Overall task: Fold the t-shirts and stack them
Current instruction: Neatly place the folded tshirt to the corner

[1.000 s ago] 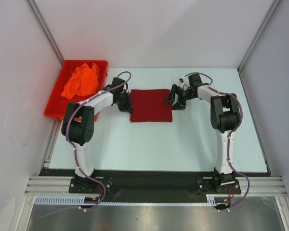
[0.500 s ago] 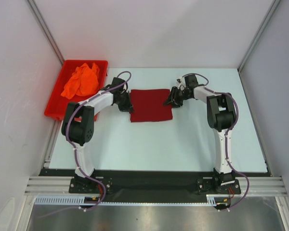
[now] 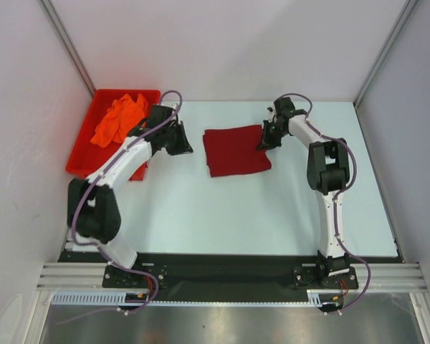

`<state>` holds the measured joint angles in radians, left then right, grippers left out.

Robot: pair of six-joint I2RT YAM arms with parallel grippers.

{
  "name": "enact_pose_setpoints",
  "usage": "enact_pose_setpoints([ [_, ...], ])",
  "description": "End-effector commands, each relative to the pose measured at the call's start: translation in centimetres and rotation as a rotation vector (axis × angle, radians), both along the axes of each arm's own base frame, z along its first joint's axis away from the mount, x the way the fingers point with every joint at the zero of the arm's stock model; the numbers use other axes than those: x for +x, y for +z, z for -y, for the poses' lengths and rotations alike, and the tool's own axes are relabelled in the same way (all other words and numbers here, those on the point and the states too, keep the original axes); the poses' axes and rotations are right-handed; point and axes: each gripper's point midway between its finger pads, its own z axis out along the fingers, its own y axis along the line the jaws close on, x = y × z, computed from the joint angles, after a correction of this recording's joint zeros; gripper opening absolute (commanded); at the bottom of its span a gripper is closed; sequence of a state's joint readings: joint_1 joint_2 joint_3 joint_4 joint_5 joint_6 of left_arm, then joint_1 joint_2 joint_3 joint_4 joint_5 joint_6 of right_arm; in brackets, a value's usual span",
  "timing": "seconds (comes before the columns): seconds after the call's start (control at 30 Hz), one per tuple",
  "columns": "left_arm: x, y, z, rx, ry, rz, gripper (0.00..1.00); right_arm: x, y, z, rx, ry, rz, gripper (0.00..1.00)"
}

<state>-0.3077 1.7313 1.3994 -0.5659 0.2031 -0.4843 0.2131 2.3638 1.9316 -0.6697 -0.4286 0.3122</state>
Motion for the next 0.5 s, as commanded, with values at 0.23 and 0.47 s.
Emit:
enact_pose_setpoints([
  [0.23,-9.5,1.4,-2.3,-0.035,-0.008,0.023,0.08,4.4,1.6,18.1,-0.538,-0.129,0.11,0.0],
  [0.47,-13.3,-1.1,-2.4,0.013,-0.078,-0.077,0.07,6.8,2.0,27.5,-0.713,-0.203,0.153,0.0],
])
